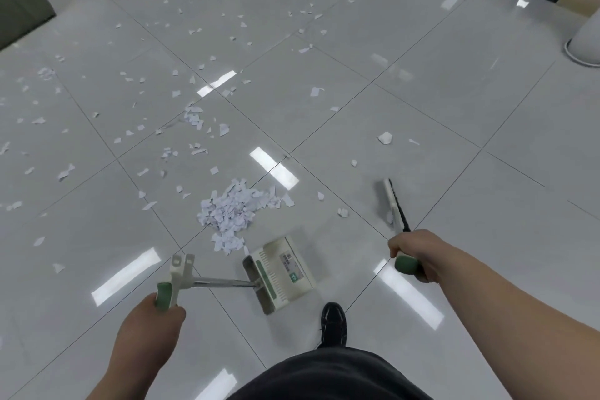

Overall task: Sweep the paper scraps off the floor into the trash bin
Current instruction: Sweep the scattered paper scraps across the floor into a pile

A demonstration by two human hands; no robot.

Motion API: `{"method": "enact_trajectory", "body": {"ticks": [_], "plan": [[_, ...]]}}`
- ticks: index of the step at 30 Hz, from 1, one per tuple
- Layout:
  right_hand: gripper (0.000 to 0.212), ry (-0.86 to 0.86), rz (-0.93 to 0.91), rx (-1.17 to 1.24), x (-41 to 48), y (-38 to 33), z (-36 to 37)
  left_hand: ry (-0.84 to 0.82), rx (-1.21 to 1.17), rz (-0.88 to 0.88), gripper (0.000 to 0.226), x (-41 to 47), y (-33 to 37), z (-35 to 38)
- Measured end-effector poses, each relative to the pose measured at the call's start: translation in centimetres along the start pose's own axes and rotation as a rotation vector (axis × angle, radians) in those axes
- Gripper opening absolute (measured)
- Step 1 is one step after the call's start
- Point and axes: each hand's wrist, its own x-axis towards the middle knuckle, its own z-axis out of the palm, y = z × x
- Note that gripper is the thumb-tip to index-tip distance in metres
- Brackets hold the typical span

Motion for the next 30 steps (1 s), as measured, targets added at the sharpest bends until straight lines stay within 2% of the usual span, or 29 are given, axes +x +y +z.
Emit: {"method": "enact_trajectory", "body": {"ticks": [4,8,15,22,26,30], "plan": [[0.015,-0.149,-0.02,0.029,-0.3,-1.5,4.1,0.03,-0.032,-0.035,0.01,-0.4,0.4,-0.7],[0.011,-0.224,-0.034,0.093,-1.6,-4.8,8.7,0.053,-0.07,-0.102,0.014,-1.1,-1.0,-1.9],[0.018,-0.342,0.012,0.231,-2.3,-11.0,12.9,0.142,-0.071,-0.234,0.009,-2.0,-5.9,-4.2],[0.029,-0.311,-0.038,0.196,-5.3,-10.4,14.9,0.146,-0.154,-0.278,0.009,0.1,-12.3,-6.8],[0.024,-0.219,-0.049,0.124,-8.2,-7.7,18.3,0.132,-0.196,-0.285,0.007,1.7,-16.7,-8.7],[0.017,-0.181,0.042,0.102,-11.6,-4.7,23.8,0.109,-0.213,-0.288,0.008,3.3,-21.4,-10.3]]}}
